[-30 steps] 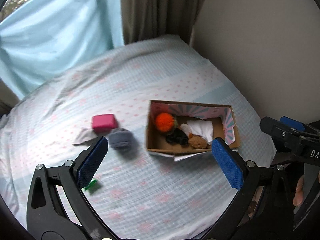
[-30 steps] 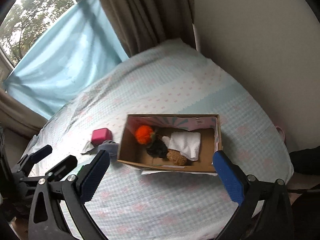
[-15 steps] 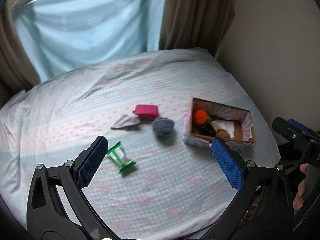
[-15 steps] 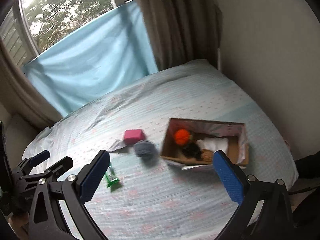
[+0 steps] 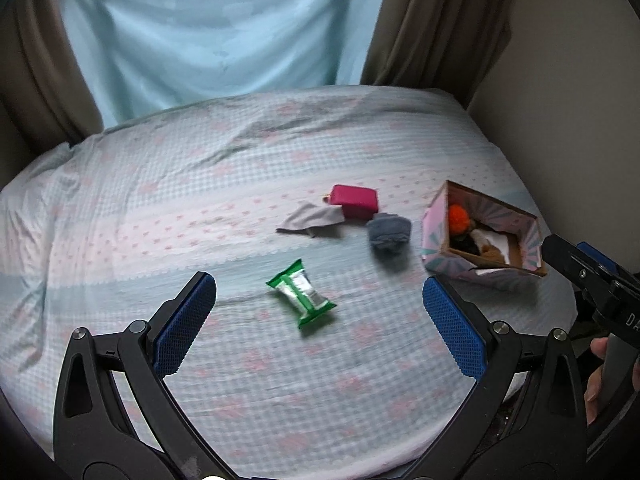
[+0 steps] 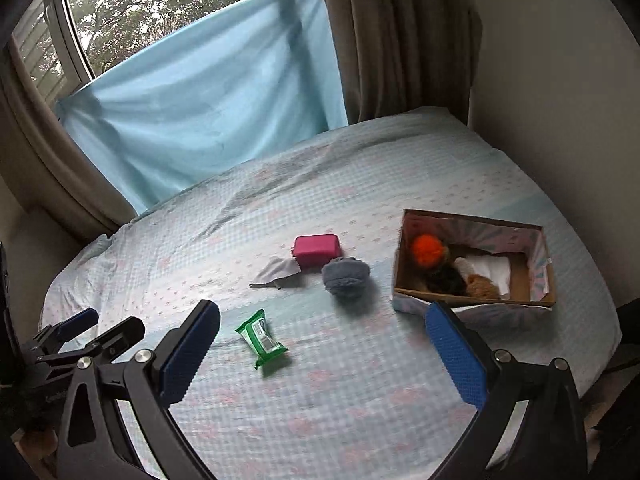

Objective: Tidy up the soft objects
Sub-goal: 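Move the left tool toward the green wipes pack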

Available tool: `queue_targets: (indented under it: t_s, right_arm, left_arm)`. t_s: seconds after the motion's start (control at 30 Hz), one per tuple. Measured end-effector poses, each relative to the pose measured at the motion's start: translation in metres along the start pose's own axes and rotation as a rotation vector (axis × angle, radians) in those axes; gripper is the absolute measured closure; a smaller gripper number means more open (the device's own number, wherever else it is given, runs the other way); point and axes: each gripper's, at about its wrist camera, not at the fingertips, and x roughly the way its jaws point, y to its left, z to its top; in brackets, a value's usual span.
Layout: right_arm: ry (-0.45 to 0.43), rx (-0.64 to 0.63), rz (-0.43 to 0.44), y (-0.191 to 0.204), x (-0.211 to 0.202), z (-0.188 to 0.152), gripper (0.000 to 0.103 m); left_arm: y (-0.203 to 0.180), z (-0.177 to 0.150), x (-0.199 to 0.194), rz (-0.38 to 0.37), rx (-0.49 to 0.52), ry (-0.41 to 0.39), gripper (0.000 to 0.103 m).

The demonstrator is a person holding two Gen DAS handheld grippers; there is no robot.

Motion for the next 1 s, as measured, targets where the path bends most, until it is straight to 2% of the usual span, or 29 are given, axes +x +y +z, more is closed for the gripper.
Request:
queue_targets:
  t_s: [0.3, 0.5, 0.7, 0.8, 1.0]
  right_arm:
    - [-0.047, -0.035, -0.019, 0.013, 0.067, -0.011, 0.001]
    - [-0.058, -0.110, -0.009, 0.017, 0.140, -0.028, 0.001]
    - [-0.037, -0.163, -0.020, 0.012, 0.226, -0.043, 0.001]
    - [-0.040, -0.201, -0.065, 0.011, 0.266, -0.047, 0.001]
    - [-0.049, -0.216, -0.154, 0.001, 0.317, -0.046, 0.001]
  left_arm:
    - [0.017, -0.020, 0.072, 0.027, -0.039, 0.000, 0.000]
    - [0.025, -0.047, 0.150, 0.044, -0.114, 0.034, 0.000]
    - [0.025, -0.070, 0.233, 0.090, -0.148, 0.075, 0.002]
    - [0.022, -0.076, 0.261, 0.099, -0.149, 0.101, 0.006]
    - [0.018, -0.080, 0.299, 0.134, -0.150, 0.127, 0.010]
